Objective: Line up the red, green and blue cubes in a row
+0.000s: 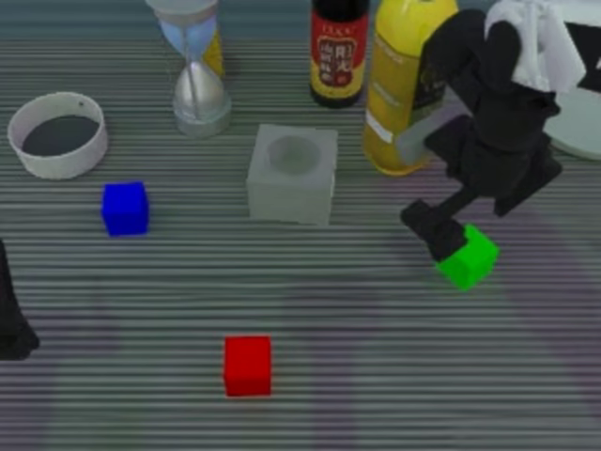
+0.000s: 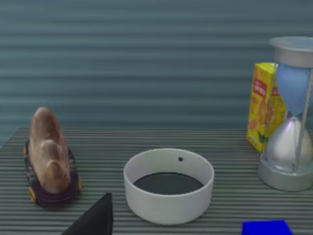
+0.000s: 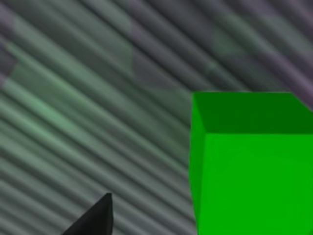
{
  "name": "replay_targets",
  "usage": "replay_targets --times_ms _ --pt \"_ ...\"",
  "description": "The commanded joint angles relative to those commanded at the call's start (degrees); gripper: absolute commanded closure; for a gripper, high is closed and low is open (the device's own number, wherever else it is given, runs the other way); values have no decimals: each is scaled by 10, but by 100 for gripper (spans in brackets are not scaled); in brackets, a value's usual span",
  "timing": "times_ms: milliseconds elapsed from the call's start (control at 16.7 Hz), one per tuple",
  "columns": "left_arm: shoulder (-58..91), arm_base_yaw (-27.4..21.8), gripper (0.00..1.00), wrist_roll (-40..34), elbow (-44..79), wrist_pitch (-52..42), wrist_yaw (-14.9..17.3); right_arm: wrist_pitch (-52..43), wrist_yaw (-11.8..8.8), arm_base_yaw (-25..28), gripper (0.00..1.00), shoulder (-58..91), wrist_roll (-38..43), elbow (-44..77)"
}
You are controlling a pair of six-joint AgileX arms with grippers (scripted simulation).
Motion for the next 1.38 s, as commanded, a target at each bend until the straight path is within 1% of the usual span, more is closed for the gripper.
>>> replay_targets --times_ms 360,660,1380 --pt "0 0 0 0 0 0 0 125 0 0 0 46 0 -77" --pt "0 0 0 0 0 0 0 137 0 0 0 51 0 -85" --pt "0 0 0 0 0 0 0 137 0 0 90 51 0 -85"
